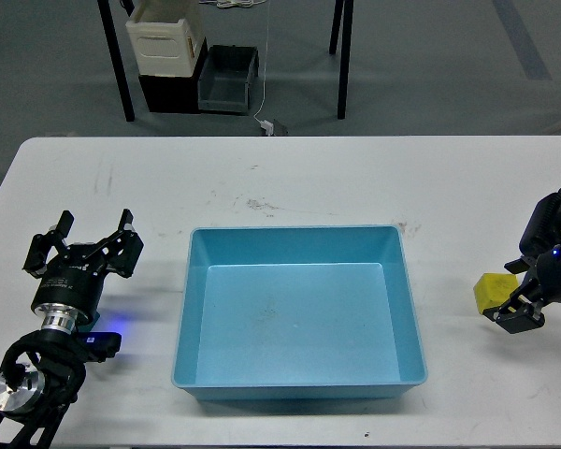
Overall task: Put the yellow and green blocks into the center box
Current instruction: 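Lower the right gripper around the yellow cube and close it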
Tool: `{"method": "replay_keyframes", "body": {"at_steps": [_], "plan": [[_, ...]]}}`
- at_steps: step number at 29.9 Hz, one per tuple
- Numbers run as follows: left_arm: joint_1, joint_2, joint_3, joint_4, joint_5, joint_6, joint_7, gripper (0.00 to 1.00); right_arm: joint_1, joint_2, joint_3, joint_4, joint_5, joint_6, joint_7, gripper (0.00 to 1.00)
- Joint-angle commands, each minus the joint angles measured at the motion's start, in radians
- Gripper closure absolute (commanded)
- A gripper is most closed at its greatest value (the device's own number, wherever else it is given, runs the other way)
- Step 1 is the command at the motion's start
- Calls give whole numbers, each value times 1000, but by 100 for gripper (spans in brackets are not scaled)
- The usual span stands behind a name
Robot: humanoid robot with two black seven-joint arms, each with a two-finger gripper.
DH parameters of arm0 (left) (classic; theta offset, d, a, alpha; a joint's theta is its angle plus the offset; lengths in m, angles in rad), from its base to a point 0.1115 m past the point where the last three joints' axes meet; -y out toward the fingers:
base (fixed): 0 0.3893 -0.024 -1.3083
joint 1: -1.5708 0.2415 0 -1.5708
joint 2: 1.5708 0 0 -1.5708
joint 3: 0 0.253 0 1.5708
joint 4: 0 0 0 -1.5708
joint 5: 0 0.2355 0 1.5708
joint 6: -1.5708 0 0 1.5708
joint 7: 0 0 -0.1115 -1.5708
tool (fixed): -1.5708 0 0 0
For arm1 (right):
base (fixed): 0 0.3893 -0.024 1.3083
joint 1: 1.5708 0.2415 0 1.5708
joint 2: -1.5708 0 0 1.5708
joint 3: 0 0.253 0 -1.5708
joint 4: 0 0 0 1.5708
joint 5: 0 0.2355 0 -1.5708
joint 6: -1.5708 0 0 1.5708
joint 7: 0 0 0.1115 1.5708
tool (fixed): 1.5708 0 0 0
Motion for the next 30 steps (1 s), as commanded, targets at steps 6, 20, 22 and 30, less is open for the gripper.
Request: {"method": "replay_keyframes", "body": {"at_steps": [6,20,22,30], "plan": [[0,0,0,3,0,0,-2,0,-4,1,0,6,0,0,0,3],[-1,-6,-1,17,-2,-2,-2,0,-4,7,-51,10,0,-5,0,10],[-1,-6,-1,26,-2,-2,-2,0,-4,12,-49,7,0,-5,0,14],[-1,-7,-1,30,-2,-3,-2,0,-4,15,-35,3,0,-5,0,39]]}}
